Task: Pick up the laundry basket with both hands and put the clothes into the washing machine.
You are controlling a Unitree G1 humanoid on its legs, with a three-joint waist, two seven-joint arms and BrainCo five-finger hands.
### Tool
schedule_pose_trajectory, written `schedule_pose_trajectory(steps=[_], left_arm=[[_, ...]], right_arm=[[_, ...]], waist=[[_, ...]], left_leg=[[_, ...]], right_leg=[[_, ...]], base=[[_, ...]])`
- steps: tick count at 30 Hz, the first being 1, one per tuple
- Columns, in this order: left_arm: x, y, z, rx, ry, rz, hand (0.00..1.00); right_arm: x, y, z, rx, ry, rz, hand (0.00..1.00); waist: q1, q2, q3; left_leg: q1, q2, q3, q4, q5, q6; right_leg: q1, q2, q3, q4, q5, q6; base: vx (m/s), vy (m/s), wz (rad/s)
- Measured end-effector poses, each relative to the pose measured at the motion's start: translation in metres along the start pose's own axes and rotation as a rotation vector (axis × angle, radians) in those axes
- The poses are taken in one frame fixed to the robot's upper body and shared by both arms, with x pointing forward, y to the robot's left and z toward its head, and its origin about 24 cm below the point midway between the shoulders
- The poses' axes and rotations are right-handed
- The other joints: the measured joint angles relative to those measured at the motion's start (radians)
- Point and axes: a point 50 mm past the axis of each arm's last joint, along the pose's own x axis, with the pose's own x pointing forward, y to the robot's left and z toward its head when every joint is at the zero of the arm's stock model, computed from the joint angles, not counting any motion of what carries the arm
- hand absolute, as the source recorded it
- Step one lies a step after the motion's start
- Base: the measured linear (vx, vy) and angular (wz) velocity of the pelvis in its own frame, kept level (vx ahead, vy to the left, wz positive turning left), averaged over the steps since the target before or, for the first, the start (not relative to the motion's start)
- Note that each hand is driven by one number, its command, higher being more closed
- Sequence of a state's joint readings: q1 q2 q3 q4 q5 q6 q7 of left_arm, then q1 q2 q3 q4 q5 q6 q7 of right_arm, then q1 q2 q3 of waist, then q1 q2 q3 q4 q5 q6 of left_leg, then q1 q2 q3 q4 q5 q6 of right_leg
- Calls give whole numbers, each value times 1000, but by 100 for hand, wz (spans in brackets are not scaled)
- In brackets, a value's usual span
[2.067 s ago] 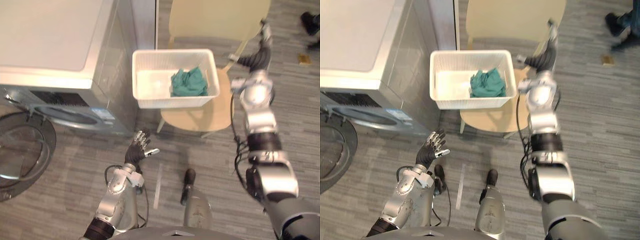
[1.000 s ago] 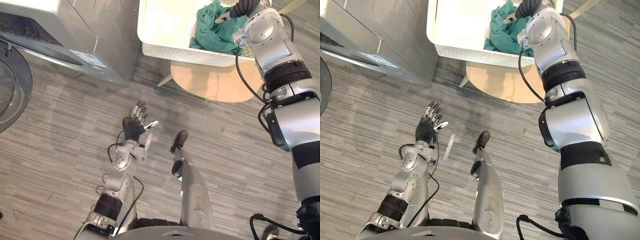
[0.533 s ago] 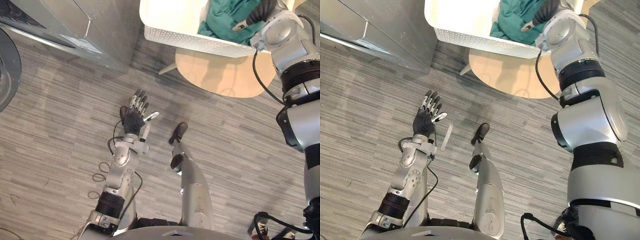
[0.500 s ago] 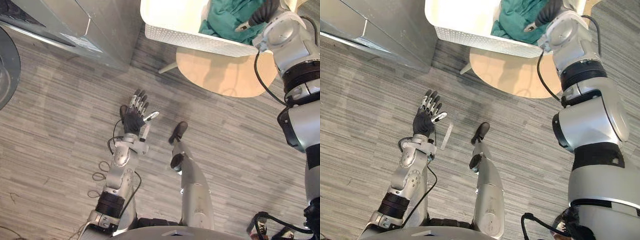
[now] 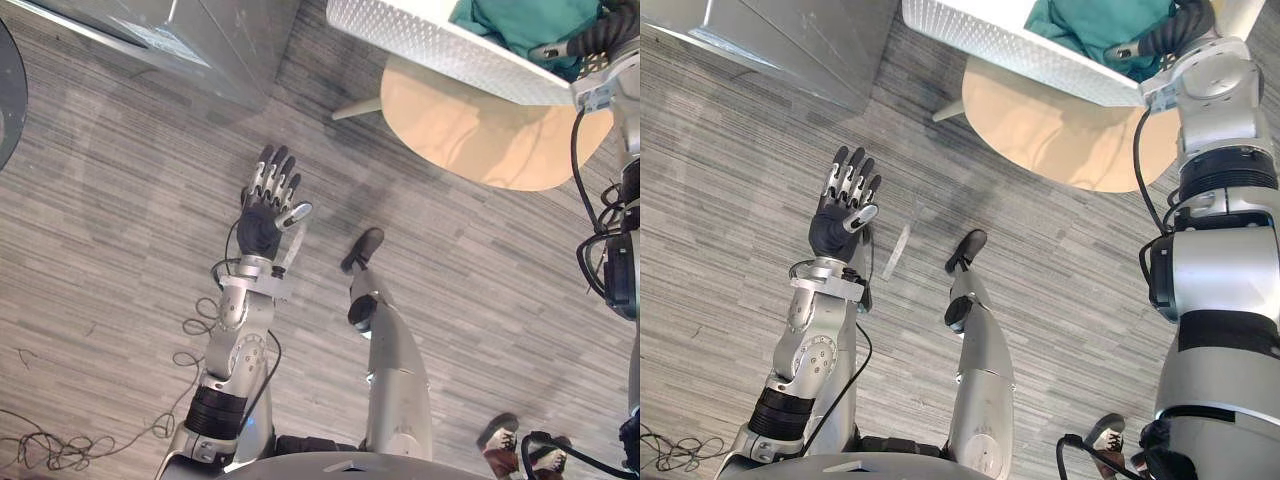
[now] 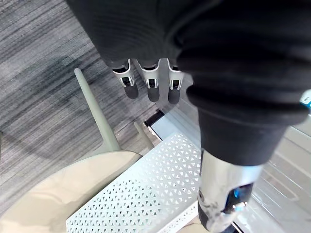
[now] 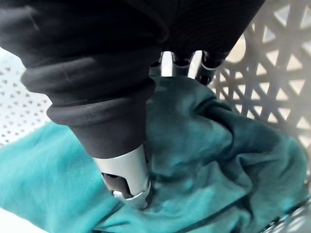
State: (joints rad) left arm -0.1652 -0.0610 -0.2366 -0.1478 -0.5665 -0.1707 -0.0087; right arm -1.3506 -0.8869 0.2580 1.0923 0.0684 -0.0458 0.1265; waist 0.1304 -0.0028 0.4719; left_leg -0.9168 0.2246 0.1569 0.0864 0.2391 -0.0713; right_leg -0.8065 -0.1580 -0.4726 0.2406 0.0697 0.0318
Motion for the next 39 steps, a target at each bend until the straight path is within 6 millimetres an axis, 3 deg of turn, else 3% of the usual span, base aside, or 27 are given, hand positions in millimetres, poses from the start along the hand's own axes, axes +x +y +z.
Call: schedule_pose_trajectory(steps=[10, 20, 24, 28, 39], left_arm=[[1, -1, 0, -20, -2, -16, 0], [11, -9, 6, -32, -43, -11, 0], [12, -9, 6, -33, -45, 4, 0], [12, -11, 8, -38, -62, 10, 0], [17, -14, 11, -15, -66, -34, 0]], right_arm=[[-2, -4, -2, 61, -7, 32, 100], [-4, 34, -9, -99, -21, -71, 100], [-8, 37, 7, -176, -114, -147, 100], [-17, 33, 33, -126, -259, -246, 100], [-27, 27, 53, 2, -373, -358, 100]], waist=[[18, 1, -4], [20, 2, -5], [1, 2, -5], [-4, 2, -5], [-21, 1, -5]], left_leg=[[-29, 24, 43, 62, -1, 11], [28, 50, 54, 119, -29, 11], [66, 43, 54, 96, -22, 14], [112, 35, 57, 78, -6, 15], [187, 12, 64, 12, 22, 9]], right_leg=[[-24, 0, 25, 22, -1, 2], [15, 5, 48, 86, -31, -10], [45, -1, 45, 89, -36, -3], [81, -9, 43, 97, -37, -4], [116, -21, 54, 115, -53, -1]], base=[[5, -20, -5], [-32, -75, -4], [-27, -87, 7], [8, -81, 9], [18, -93, 4]])
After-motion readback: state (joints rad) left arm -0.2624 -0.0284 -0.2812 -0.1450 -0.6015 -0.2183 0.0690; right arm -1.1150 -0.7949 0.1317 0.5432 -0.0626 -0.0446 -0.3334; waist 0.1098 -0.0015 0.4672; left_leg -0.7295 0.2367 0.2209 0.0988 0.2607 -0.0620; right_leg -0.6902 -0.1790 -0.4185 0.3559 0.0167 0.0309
